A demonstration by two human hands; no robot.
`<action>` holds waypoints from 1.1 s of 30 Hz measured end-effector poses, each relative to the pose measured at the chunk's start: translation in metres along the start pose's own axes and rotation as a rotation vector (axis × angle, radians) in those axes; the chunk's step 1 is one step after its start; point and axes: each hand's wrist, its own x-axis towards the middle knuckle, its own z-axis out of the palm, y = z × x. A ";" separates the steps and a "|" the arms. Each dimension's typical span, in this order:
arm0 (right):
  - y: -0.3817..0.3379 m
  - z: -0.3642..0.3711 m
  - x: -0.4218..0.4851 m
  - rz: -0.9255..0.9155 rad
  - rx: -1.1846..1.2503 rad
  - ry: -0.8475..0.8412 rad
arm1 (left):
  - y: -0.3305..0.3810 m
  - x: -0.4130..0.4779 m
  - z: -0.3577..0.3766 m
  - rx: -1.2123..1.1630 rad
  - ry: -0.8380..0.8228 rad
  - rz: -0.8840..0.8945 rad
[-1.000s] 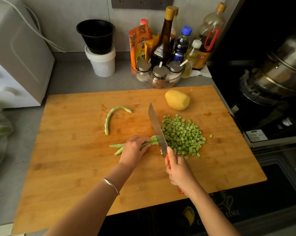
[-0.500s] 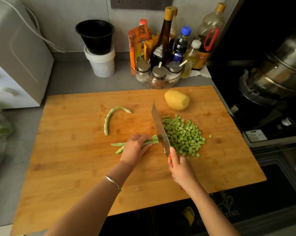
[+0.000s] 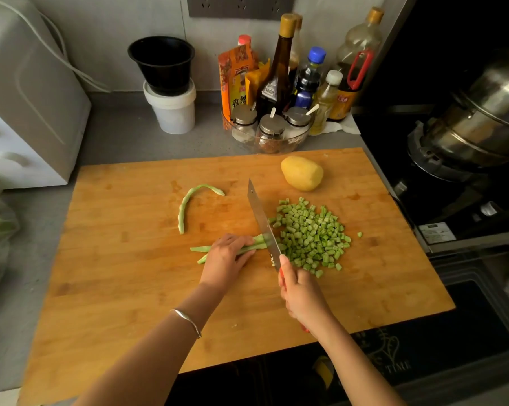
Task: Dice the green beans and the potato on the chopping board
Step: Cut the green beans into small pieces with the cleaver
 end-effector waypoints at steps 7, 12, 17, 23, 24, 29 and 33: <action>-0.012 0.010 0.031 0.057 -0.007 0.043 | 0.000 0.000 -0.001 0.013 -0.003 0.005; 0.001 -0.006 0.025 0.048 0.027 0.072 | 0.006 0.007 0.001 0.010 0.011 -0.006; 0.001 -0.010 0.018 -0.006 0.066 0.063 | 0.010 0.015 0.004 0.087 -0.008 0.035; -0.004 -0.006 0.011 -0.049 0.062 0.028 | -0.004 0.002 -0.002 0.138 0.020 -0.027; -0.004 -0.005 0.011 -0.048 0.053 0.020 | -0.004 0.002 -0.002 0.125 0.011 -0.032; -0.005 0.002 0.015 0.000 -0.021 0.024 | -0.006 0.003 0.000 0.051 -0.009 -0.046; -0.017 0.009 0.032 0.037 -0.072 0.053 | -0.008 0.004 0.001 0.046 -0.019 -0.015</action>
